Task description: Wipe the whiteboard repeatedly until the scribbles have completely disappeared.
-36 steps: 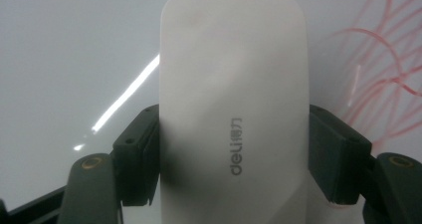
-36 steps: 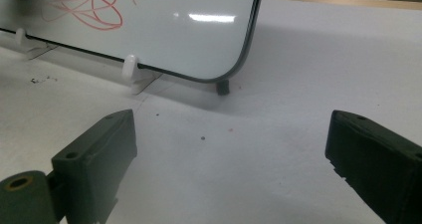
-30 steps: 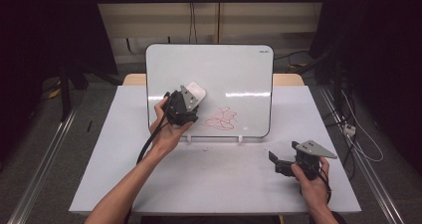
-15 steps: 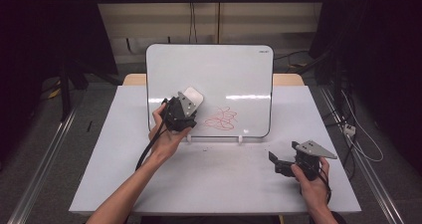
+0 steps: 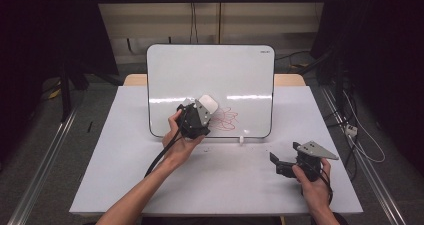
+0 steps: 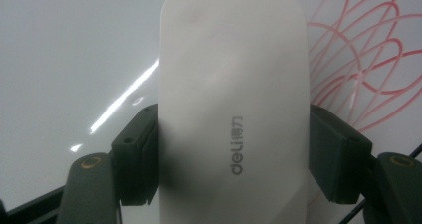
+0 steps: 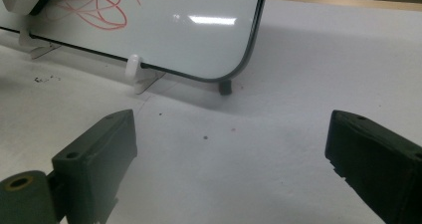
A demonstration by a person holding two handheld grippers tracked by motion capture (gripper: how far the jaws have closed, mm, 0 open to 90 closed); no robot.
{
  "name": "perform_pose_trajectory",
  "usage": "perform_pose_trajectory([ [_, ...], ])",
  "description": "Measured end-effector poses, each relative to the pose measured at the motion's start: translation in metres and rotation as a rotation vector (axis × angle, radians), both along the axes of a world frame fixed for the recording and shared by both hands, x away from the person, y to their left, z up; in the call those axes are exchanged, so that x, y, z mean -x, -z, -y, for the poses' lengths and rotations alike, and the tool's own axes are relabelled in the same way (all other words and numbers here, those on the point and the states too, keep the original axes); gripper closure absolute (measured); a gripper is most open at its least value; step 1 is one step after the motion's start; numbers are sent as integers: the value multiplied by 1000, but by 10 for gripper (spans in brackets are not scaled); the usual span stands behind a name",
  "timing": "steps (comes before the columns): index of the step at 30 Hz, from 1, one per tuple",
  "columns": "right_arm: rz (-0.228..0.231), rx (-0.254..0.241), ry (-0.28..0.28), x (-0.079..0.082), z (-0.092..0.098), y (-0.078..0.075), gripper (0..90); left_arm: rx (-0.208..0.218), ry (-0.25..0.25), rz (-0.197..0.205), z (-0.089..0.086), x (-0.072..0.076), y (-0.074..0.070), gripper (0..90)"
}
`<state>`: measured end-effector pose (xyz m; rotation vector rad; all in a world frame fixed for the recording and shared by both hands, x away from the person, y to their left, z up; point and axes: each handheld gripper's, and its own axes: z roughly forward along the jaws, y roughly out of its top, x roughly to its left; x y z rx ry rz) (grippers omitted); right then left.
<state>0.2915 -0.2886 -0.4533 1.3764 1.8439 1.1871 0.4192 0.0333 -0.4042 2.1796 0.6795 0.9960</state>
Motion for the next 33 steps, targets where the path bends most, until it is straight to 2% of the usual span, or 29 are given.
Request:
perform_pose_trajectory([
  [2,-1,0,1,0,0,0,61,-11,14,-8,3,3,3,308],
  [4,-1,1,3,0,-1,0,62,-29,22,1,7,6,6,308],
  [8,-1,3,2,0,-1,0,61,-16,20,-2,7,7,8,308],
  [12,-3,2,1,0,-1,0,62,-65,37,9,16,14,14,308],
  [15,1,3,-1,0,-1,0,62,-57,39,3,16,15,15,308],
  [17,0,1,0,0,-1,0,62,-82,42,21,19,18,18,308],
  [20,-3,1,0,0,-1,0,62,-70,45,19,20,18,19,308],
  [23,-3,2,0,0,-1,0,62,-84,49,24,20,19,19,309],
  [26,-4,2,0,0,-1,0,62,-63,67,14,19,16,18,310],
  [27,-5,0,1,0,-1,0,62,-80,73,14,18,15,16,309],
  [33,-1,0,0,0,0,0,62,-72,81,18,19,9,9,310],
])
